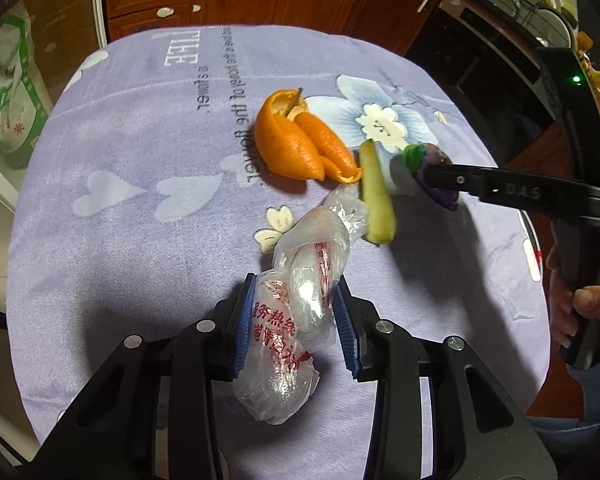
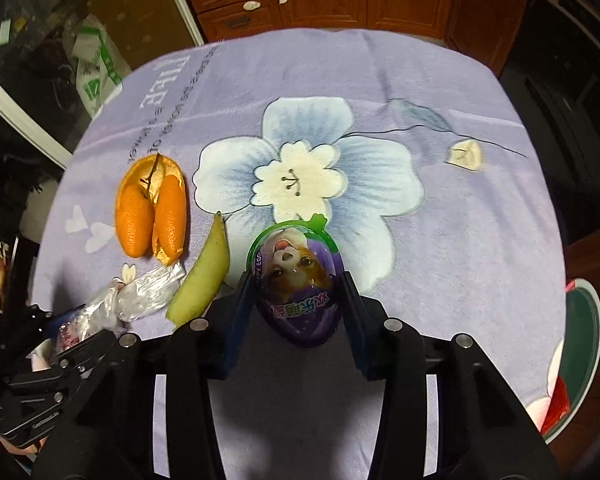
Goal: Collect trash
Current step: 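Carry the wrappers and purple candy egg over the teal bin and release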
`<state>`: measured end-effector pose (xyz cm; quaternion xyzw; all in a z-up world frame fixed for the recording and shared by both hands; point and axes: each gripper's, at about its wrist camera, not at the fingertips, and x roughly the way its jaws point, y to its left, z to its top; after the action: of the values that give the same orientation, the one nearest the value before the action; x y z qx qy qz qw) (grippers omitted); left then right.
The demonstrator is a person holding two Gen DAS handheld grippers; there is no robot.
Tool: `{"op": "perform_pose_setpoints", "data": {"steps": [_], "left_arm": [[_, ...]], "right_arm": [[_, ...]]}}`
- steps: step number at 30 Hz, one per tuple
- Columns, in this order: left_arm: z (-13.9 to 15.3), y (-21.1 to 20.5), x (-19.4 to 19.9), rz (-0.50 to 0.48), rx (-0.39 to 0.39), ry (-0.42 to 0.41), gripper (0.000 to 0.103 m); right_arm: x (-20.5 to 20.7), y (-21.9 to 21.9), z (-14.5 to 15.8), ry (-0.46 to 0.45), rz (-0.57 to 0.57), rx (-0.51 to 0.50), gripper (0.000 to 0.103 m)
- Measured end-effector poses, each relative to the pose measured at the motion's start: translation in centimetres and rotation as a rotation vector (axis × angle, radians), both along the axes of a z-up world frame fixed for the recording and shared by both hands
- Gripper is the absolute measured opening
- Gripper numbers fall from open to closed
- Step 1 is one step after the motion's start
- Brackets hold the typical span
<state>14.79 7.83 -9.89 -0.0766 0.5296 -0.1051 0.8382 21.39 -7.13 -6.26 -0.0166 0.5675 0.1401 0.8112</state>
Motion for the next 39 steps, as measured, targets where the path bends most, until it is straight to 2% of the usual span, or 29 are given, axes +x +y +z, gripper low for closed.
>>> {"op": "perform_pose_setpoints", "data": {"steps": [17,24,30,36,39], "left_arm": [[6.9,-7.2,-2.7,-0.096,0.061,-0.117,0.038],[9.2,-13.9,-2.6,-0.213,0.088,-0.153,0.038],[10.4,-21.5,-2.1,-0.345,0.106,-0.174,0.038],[9.8,-30.0,-1.2,-0.469,0.115,-0.151,0.038],[8.9,-33.3,-0.9,-0.514,0.127,-0.133,0.038]], "right_arm": [[-5.8,-10.8,6.0,-0.058,-0.149,0.209,0.041],[-8.3,-17.7,8.0,-0.12,-0.248,0.268,0.041],[-11.2,-26.5,9.2,-0.177,-0.388,0.288,0.041],[-13.5,-34.0,8.4,-0.187,-0.513,0.302,0.041],[-14.3,-36.4,7.8,-0.179,-0.55,0.311,0.041]]}}
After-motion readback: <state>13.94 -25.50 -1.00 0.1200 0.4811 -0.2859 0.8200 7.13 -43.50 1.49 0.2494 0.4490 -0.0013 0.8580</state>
